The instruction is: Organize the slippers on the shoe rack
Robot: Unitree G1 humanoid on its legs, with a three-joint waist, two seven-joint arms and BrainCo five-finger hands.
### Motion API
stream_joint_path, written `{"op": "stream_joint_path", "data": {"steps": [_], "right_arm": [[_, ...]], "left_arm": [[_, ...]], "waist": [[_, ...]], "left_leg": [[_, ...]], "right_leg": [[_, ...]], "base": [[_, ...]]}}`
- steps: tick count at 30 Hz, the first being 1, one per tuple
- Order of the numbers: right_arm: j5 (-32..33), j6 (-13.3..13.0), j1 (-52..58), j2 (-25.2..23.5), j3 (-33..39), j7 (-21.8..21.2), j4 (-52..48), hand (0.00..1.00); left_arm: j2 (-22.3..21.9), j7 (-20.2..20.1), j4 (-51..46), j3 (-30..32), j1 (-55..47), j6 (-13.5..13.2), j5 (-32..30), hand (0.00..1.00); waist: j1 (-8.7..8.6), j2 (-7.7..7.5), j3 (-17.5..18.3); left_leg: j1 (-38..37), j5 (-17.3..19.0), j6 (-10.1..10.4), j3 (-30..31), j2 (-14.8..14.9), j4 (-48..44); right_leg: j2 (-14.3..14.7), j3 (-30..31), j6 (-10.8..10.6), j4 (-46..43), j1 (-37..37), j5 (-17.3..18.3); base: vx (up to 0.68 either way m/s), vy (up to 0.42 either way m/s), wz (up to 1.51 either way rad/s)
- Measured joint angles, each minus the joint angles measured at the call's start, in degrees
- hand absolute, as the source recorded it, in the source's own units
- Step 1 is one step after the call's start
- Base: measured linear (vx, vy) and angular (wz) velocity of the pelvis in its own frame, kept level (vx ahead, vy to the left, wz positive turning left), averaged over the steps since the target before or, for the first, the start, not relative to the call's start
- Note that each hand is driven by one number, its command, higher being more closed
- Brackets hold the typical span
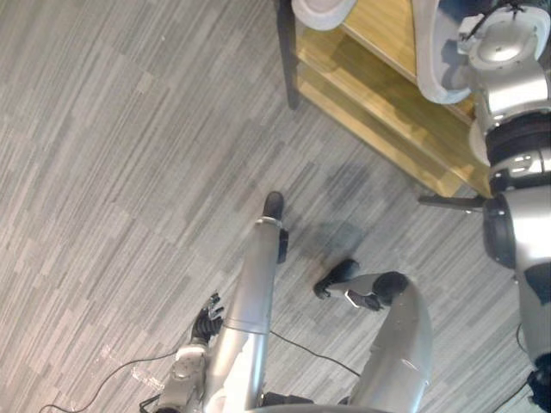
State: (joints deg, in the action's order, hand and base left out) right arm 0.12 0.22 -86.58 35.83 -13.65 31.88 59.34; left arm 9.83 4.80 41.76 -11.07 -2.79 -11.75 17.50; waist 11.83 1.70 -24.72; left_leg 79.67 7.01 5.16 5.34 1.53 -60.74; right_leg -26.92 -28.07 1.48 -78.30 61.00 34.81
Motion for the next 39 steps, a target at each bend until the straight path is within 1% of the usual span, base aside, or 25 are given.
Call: {"op": "stream_joint_path", "data": {"steps": [3,5,7,9,13,14,16,18,19,22,29,32,33,36,39], "right_arm": [[0.01,-0.07,0.7,-1.3,0.85,-0.28,-0.45,0.0],[0.08,-0.34,2.8,-2.7,2.32,-0.45,-2.61,0.0],[0.34,-0.62,4.88,-4.73,2.38,-0.5,-4.24,0.0],[1.12,-1.03,6.85,-6.81,3.29,-0.49,-6.24,0.0],[1.18,-1.51,10.31,-9.95,5.06,-0.47,-10.01,0.0],[1.63,-1.62,11.27,-11.27,6.64,-0.47,-11.53,0.0],[3.43,-2.0,12.98,-14.04,9.1,-0.49,-13.01,0.0],[4.94,-2.09,14.01,-15.76,9.95,-0.48,-13.39,0.0],[6.01,-2.57,14.45,-17.2,11.44,-0.57,-13.44,0.0],[9.66,-3.77,15.13,-19.14,13.49,-1.02,-13.48,0.0],[17.12,-6.83,15.13,-21.97,15.37,-2.49,-13.37,0.0],[20.84,-7.7,15.14,-23.06,15.27,-3.13,-13.17,0.0],[22.75,-8.51,15.14,-24.0,15.26,-3.25,-13.07,0.0],[26.1,-9.78,15.15,-24.85,15.2,-3.29,-12.85,0.0],[29.52,-10.33,15.17,-25.31,15.18,-3.38,-12.34,0.0]], "left_arm": [[-0.04,0.05,0.97,0.45,0.25,0.22,0.09,0.0],[0.03,0.14,1.54,0.73,0.35,0.3,0.16,0.0],[0.04,0.19,2.66,1.09,0.61,0.48,0.22,0.0],[0.16,0.44,3.37,1.36,0.78,0.83,0.88,0.0],[-0.33,1.05,4.65,2.81,1.55,1.06,1.33,0.0],[-0.55,1.3,5.1,3.31,1.8,1.24,1.72,0.0],[-0.54,1.63,5.5,3.4,1.93,1.46,1.76,0.0],[-0.61,2.02,6.04,3.52,2.13,1.52,1.8,0.0],[-0.93,2.29,6.32,4.16,2.16,1.73,1.79,0.0],[-1.43,2.31,6.32,5.74,2.15,2.08,1.85,0.0],[-1.72,2.53,6.84,10.07,6.25,1.93,3.02,0.0],[-1.56,2.63,7.29,10.49,7.67,1.79,3.01,0.0],[-1.61,2.64,7.3,10.74,8.11,1.8,3.01,0.0],[-1.74,2.68,7.33,11.42,9.14,1.85,3.0,0.0],[-2.1,2.67,7.51,12.15,10.03,1.95,2.94,0.0]], "waist": [[-0.39,-0.43,0.23],[-0.44,-1.13,0.62],[-1.08,-1.45,0.79],[-1.35,-2.01,1.1],[-1.59,-2.09,1.15],[-1.79,-2.09,1.14],[-2.01,-2.09,1.14],[-2.08,-2.09,1.14],[-2.15,-2.15,1.18],[-2.14,-2.4,1.32],[-2.04,-2.78,1.56],[-2.06,-2.77,1.68],[-2.07,-2.77,1.68],[-2.07,-2.75,1.7],[-2.03,-2.72,1.81]], "left_leg": [[-0.58,-0.01,-0.04,-0.42,0.39,0.35],[-1.08,0.02,-0.09,-0.88,0.83,0.56],[-1.83,0.04,-0.08,-0.86,1.04,0.8],[-2.33,0.04,-0.07,-1.07,1.49,1.49],[-2.99,0.01,-0.1,-1.41,2.04,1.99],[-3.08,0.01,-0.09,-1.4,2.07,2.05],[-3.75,0.0,-0.08,-1.49,2.12,2.54],[-4.51,0.0,-0.08,-1.59,2.21,2.95],[-4.96,0.01,-0.07,-1.69,2.26,3.26],[-5.15,-0.03,-0.08,-1.78,2.44,3.84],[-5.54,0.01,-0.01,-1.75,2.61,4.09],[-5.79,0.03,0.03,-1.71,2.7,4.1],[-5.82,0.04,0.04,-1.67,2.72,4.09],[-6.0,0.05,0.05,-1.6,2.74,4.1],[-6.48,0.08,0.1,-1.51,2.66,4.28]], "right_leg": [[0.19,0.27,0.56,0.54,-0.15,-0.36],[0.31,0.61,0.67,0.81,-0.19,-0.43],[0.73,0.69,0.69,1.29,-0.85,-0.46],[1.13,0.75,0.53,2.04,-0.95,-0.51],[1.82,1.17,0.62,2.91,-1.17,-1.26],[1.88,1.14,0.83,3.03,-1.27,-1.38],[1.96,1.08,0.94,3.5,-1.86,-1.52],[2.08,1.06,0.83,3.93,-2.5,-1.62],[2.13,1.06,0.77,4.25,-2.85,-1.62],[2.46,1.03,0.48,5.02,-2.91,-1.75],[2.84,1.07,0.72,5.36,-3.25,-2.01],[2.95,1.03,0.72,5.4,-3.51,-2.0],[2.98,0.97,0.7,5.42,-3.58,-1.99],[3.0,0.83,0.67,5.47,-3.86,-1.97],[3.02,0.66,0.65,5.61,-4.41,-1.95]], "base": [[0.03,0.001,-0.08],[0.03,-0.014,-0.1],[0.03,-0.026,-0.06],[0.02,-0.022,-0.11],[0.03,-0.007,-0.09],[0.0,0.0,0.0],[0.03,-0.008,-0.01],[0.03,-0.011,-0.01],[0.03,-0.01,-0.03],[0.02,-0.003,-0.03],[0.0,0.0,0.0],[0.0,0.0,0.0],[0.0,0.0,0.0],[0.0,0.0,0.0],[0.0,0.0,0.0]]}}
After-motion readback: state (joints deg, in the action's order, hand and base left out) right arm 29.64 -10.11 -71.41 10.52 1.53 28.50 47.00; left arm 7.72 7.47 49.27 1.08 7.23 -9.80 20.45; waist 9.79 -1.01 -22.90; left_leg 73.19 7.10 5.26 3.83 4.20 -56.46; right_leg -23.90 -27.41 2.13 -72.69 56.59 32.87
